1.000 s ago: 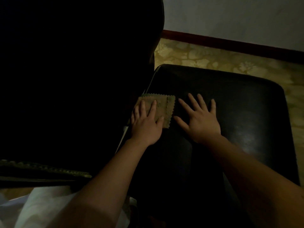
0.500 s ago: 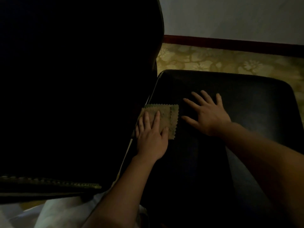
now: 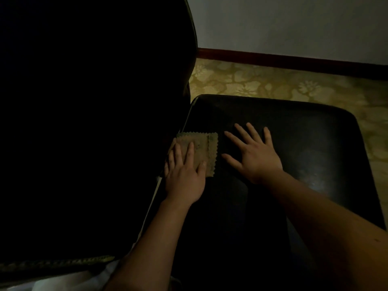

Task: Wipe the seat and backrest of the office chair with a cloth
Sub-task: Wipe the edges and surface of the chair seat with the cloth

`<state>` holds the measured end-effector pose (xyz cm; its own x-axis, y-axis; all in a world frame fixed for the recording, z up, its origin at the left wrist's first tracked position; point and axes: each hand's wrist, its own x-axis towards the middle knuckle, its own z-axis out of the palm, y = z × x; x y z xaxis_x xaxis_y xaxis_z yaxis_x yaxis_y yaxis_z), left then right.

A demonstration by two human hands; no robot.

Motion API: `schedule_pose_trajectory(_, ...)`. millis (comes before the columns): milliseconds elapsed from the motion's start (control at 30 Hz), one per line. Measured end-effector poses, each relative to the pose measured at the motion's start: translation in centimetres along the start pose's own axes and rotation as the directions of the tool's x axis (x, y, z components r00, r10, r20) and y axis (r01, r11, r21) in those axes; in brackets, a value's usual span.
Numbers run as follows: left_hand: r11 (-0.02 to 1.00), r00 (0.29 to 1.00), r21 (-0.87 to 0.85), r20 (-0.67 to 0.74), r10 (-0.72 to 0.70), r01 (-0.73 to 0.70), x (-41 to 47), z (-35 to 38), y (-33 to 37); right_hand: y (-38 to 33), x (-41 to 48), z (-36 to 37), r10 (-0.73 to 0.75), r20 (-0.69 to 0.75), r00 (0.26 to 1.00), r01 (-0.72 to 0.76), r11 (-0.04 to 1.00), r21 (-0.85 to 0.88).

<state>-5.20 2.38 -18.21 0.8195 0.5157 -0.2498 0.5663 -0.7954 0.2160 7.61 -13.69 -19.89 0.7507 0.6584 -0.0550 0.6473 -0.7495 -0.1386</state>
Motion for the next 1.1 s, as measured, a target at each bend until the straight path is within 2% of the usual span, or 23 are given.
schedule_pose_trajectory(133,1.0,1.0,0.02,-0.012,-0.004,0.004,-0.9,0.6,-0.3,0.1,0.2,0.1,-0.018,-0.001,1.0,0.018,1.0,-0.003)
schedule_pose_trajectory(400,1.0,0.999,-0.01,0.043,0.006,-0.006,3.1,-0.6,1.4,0.4,0.5,-0.5,-0.018,0.057,0.998,0.018,1.0,0.007)
schedule_pose_trajectory(500,1.0,0.999,-0.014,0.043,0.006,-0.005,3.9,-0.8,1.9,1.1,1.1,-1.3,-0.036,0.035,0.999,0.036,0.999,0.01)
schedule_pose_trajectory(600,1.0,0.999,-0.014,0.03,0.014,-0.014,2.6,-0.6,1.6,1.3,1.3,-1.1,0.023,0.023,0.999,-0.025,0.997,0.069)
schedule_pose_trajectory(800,0.996,0.997,0.048,-0.008,-0.073,0.073,0.5,0.1,1.8,1.1,1.0,-0.4,0.036,0.013,0.999,-0.037,0.999,0.036)
schedule_pose_trajectory(967,0.997,0.998,-0.017,-0.005,-0.07,0.07,2.3,-0.5,2.7,1.1,1.2,-0.4,0.029,0.018,0.999,-0.029,0.999,0.02)
schedule_pose_trajectory(1100,0.999,0.999,0.01,-0.01,-0.039,0.039,4.4,-0.5,3.4,1.5,1.8,-0.9,0.017,0.017,1.0,-0.017,1.0,0.004)
